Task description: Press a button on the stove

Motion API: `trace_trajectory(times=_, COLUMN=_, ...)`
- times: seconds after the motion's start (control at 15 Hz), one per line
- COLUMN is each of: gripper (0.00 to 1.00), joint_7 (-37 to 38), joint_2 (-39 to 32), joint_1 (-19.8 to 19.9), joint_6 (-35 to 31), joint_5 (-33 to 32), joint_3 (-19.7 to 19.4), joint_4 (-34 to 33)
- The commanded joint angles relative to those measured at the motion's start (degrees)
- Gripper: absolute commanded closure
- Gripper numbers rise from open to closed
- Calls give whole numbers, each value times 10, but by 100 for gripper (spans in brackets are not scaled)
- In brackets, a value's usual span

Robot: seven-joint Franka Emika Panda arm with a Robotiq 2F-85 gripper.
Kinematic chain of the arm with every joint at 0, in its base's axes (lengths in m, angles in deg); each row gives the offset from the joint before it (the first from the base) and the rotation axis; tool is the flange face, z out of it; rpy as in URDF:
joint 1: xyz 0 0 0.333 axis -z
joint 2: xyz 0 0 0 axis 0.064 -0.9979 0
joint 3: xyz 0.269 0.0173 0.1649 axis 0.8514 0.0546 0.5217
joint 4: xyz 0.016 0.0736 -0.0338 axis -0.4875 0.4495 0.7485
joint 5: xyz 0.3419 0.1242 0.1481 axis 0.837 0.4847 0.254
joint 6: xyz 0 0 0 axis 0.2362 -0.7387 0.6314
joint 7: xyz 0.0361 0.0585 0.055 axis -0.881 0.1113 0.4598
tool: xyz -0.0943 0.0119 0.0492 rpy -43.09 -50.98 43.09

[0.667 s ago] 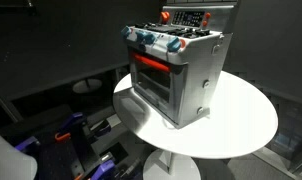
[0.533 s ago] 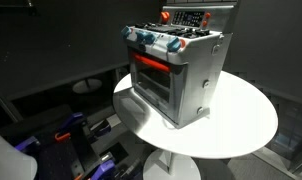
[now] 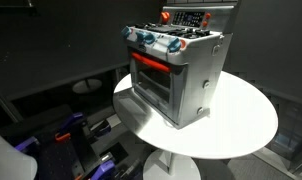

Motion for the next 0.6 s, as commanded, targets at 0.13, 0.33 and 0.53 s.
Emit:
trace_trajectory(times=0.13, gripper=0, joint_7=30, joint_2=-55, joint_1=4, joint_6=-37, joint_5=-14, joint_3=-11, joint_4=-68)
trace_trajectory(times=0.33, gripper=0, joint_7=45, joint_2=-89, joint_1=16, joint_6=-67, joint_5=-32, joint_3=-18, joint_4=-97)
trace_trajectory(times=0.53, gripper=0, joint_7=63, joint_2=-123, joint_1=26, joint_6=-104, joint_5=-52, joint_3=-29, joint_4=-119)
